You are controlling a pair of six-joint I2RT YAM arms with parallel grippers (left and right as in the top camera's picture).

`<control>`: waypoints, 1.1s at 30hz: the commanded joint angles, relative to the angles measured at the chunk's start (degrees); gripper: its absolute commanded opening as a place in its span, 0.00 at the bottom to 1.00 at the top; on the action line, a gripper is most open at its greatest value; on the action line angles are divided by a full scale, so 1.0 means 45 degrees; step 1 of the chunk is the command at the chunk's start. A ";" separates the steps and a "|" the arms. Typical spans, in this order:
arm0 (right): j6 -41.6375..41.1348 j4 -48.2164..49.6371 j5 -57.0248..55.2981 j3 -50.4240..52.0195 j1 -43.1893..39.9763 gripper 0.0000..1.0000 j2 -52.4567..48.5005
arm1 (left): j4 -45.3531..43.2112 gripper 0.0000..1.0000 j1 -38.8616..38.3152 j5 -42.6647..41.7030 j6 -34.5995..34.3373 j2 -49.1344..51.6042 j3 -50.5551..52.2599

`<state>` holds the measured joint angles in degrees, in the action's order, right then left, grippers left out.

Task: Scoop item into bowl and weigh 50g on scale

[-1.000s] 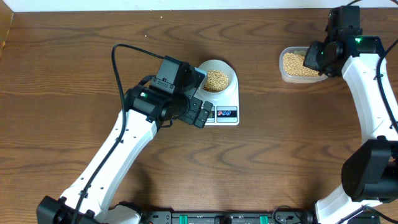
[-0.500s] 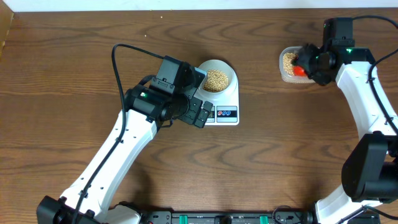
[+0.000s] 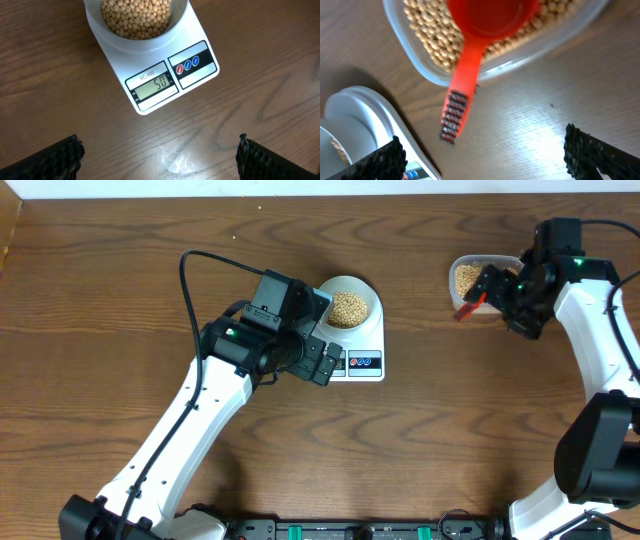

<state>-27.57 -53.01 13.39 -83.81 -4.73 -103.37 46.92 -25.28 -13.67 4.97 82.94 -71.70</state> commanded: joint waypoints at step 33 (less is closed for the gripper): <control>0.6543 -0.7082 0.0437 -0.0141 0.0204 0.99 1.0127 | 0.0044 1.00 0.0019 -0.0155 0.0223 0.0039 0.0073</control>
<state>0.91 -84.53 19.29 -84.01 -3.95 -59.92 46.92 -25.28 -13.67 4.97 82.94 -71.70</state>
